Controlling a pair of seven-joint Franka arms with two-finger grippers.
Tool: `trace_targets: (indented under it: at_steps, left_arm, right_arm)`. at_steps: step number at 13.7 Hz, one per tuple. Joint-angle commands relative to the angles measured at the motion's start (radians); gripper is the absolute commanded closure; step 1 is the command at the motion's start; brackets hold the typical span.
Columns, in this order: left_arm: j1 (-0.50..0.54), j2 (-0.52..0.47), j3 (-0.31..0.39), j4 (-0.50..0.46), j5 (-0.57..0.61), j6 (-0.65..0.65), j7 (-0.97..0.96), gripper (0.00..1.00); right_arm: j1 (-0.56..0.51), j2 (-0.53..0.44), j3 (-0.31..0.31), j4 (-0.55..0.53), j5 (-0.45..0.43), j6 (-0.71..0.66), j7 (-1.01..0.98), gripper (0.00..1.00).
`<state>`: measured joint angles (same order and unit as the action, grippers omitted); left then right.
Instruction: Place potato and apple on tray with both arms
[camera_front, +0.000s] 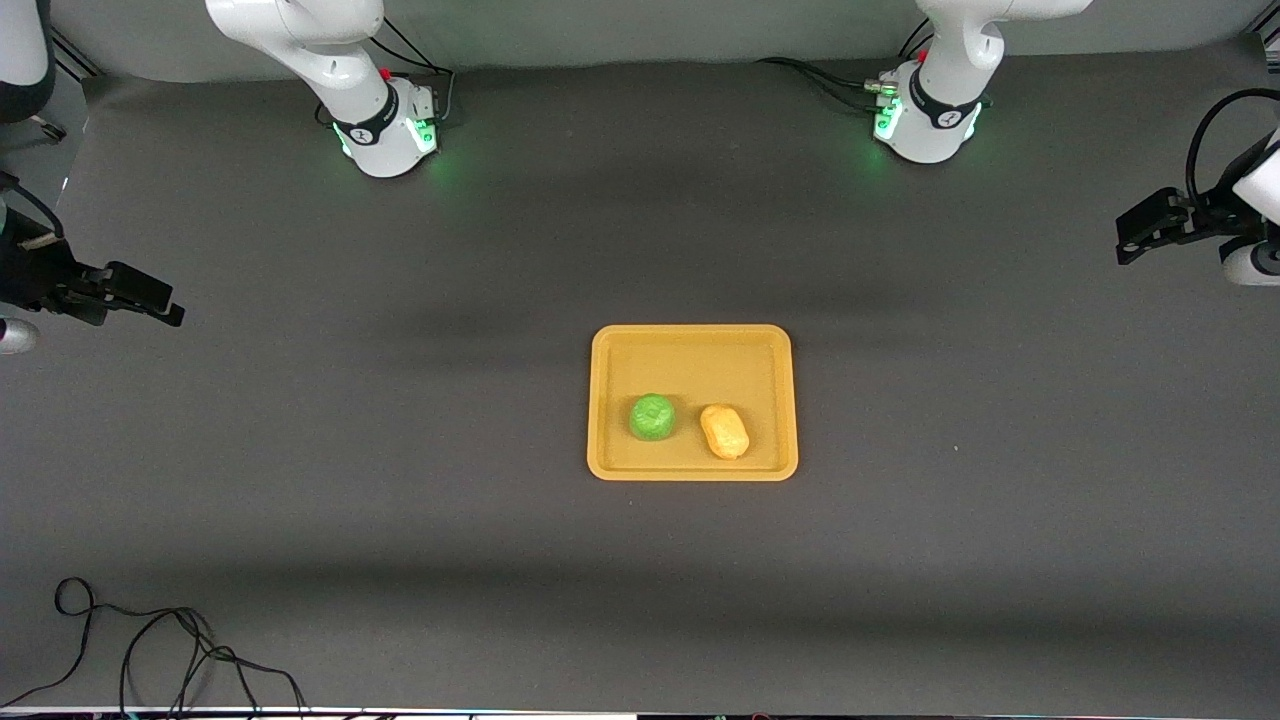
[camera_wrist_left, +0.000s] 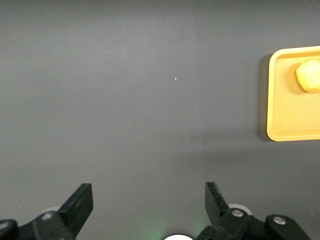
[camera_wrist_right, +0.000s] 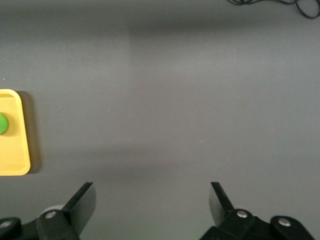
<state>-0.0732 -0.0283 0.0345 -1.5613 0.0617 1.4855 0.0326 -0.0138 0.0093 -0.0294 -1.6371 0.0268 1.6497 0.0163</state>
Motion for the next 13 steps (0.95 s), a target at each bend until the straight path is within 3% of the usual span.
trace_targets:
  at_steps: [1, 13]
  left_arm:
    - [-0.002, -0.002, 0.002, 0.020, -0.002, -0.014, -0.017, 0.00]
    - [0.012, -0.028, -0.015, -0.016, -0.085, 0.052, -0.016, 0.00]
  right_arm:
    - [0.011, -0.011, 0.005, -0.013, -0.047, 0.027, -0.013, 0.00]
    - [0.018, -0.008, 0.005, 0.019, -0.044, -0.051, -0.025, 0.00]
